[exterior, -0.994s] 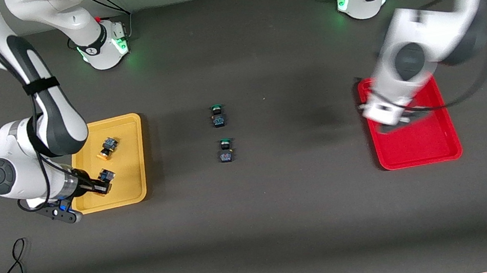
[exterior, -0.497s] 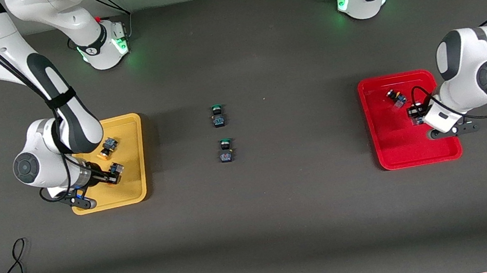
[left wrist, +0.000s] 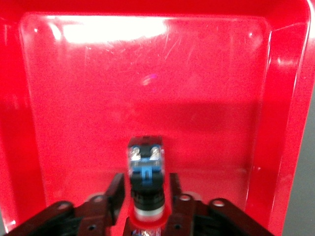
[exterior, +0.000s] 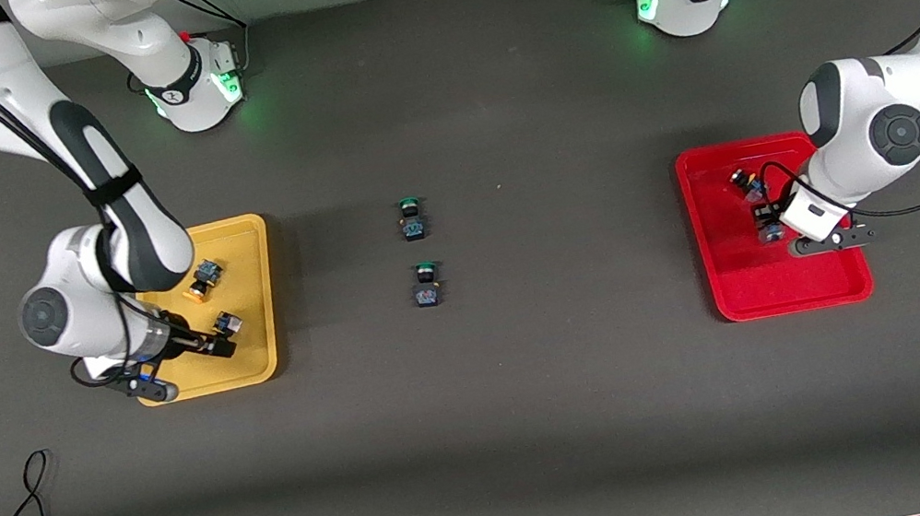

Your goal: Place red and yellow buttons in trays

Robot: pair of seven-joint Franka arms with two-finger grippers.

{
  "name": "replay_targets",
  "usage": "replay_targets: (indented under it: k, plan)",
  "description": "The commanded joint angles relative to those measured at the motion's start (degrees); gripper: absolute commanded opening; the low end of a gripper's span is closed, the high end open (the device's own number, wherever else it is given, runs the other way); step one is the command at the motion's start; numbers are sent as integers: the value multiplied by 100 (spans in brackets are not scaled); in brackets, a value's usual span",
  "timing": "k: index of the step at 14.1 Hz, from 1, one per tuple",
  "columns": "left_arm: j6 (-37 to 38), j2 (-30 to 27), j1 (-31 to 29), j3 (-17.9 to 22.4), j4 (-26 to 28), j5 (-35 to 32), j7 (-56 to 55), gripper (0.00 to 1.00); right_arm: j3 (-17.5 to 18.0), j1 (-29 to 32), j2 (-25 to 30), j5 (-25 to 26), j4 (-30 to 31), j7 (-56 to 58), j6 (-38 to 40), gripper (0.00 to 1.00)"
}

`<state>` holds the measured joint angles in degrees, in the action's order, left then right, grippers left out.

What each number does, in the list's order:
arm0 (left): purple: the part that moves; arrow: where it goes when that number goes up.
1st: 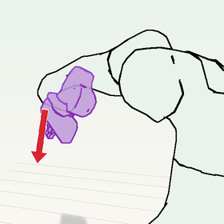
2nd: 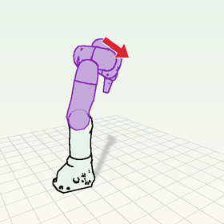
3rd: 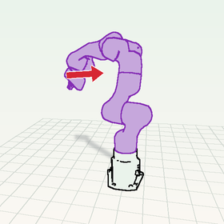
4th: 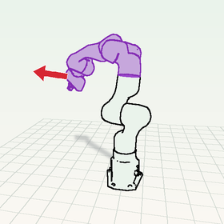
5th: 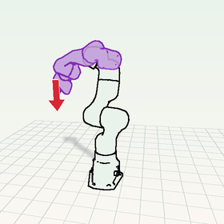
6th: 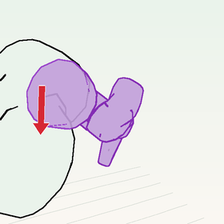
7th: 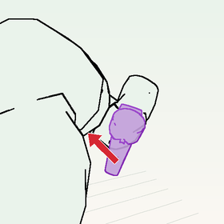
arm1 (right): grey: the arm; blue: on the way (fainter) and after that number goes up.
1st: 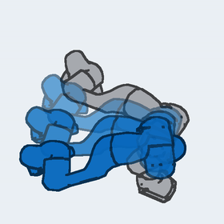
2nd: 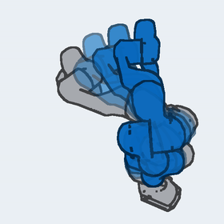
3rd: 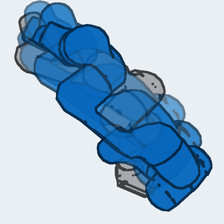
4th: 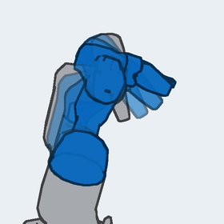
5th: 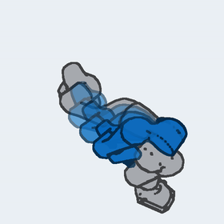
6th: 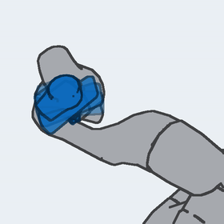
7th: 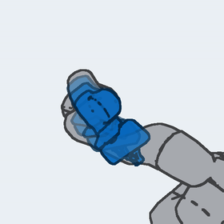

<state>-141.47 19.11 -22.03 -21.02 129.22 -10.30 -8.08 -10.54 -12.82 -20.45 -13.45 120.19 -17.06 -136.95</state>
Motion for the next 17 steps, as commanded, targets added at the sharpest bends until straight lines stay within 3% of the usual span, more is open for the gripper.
replay_targets:
  k: [1, 3, 5, 9, 11, 14, 17]
  plan:
    - [136, -179, -38, -51, -1, -42, -36, 100, -27, -27, 1048, -61, -145, 185, 738, 100]
    - [949, -373, 14, -86, -482, -33, -36, 100, -9, -27, 1594, 323, -381, 185, 1194, 100]
    - [2257, -435, 93, -113, -1351, 2, -27, 100, 61, 34, 1920, 729, -776, 203, 1932, 100]
    - [4465, -523, 146, -481, -3214, 20, -27, 100, 535, 595, 2746, 748, -998, 729, 2804, 100]
    - [5161, -523, 146, -578, -3962, 19, 8, 100, 553, 728, 2940, 765, -1242, 1079, 3164, 100]
    - [5612, -654, 59, -587, -4220, 168, 104, 100, 658, 755, 2845, 1063, -1998, 1328, 4121, 100]
    - [5674, -1198, -213, -499, -3993, 484, 745, 100, 1036, 1018, 2871, 1284, -2140, 1424, 4423, 100]
